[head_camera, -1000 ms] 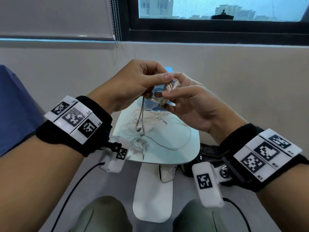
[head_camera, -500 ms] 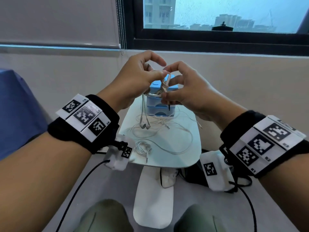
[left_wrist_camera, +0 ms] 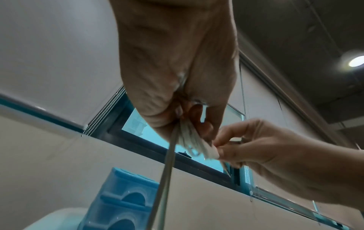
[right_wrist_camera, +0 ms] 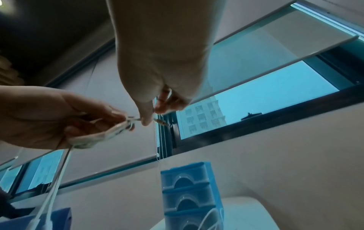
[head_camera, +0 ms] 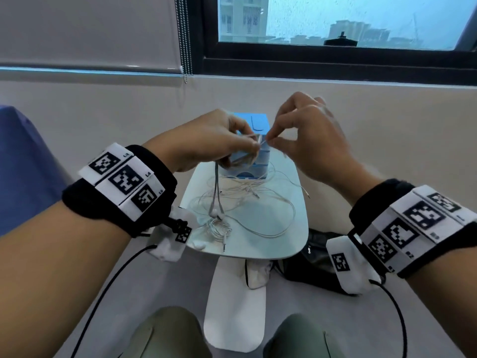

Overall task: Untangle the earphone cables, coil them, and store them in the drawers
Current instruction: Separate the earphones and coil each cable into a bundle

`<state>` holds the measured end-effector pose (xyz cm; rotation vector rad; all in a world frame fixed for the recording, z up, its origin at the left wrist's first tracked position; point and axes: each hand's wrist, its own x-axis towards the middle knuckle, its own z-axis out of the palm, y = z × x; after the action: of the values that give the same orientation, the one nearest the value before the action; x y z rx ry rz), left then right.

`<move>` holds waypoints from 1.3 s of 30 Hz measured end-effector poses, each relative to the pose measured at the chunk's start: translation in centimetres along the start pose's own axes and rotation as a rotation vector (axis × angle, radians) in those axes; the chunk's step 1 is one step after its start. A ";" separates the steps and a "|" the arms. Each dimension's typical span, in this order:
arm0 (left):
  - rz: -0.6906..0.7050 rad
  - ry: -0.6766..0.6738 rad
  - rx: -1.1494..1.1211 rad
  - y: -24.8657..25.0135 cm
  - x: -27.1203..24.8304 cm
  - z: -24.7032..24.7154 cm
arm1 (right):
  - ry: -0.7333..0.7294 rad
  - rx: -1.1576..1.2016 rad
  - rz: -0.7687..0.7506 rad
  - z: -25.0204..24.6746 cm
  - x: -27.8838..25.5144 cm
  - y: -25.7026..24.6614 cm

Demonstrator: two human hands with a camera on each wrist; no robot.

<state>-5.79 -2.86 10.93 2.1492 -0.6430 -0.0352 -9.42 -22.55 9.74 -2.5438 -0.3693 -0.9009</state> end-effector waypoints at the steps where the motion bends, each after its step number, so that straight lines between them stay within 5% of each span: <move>1: -0.005 -0.026 -0.021 0.0 0.0 0.2 | 0.001 0.004 0.005 0.4 -0.1 0.3; 10: 0.084 0.195 -0.387 -0.5 0.3 2.5 | 0.014 1.126 0.402 4.2 -0.3 -0.6; 18: 0.147 0.289 -0.431 -1.2 1.1 2.5 | -0.099 1.511 0.624 3.0 0.3 -1.2; 31: 0.000 -0.006 -0.630 -1.2 0.5 0.3 | -0.313 1.587 0.466 3.0 -1.7 0.6; 39: 0.069 0.086 -0.457 -1.5 0.1 2.0 | -0.215 0.765 0.289 3.7 -1.2 1.3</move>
<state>-5.52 -3.64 8.60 1.6788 -0.5931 -0.0472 -7.85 -22.14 5.98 -1.9065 -0.3174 -0.2860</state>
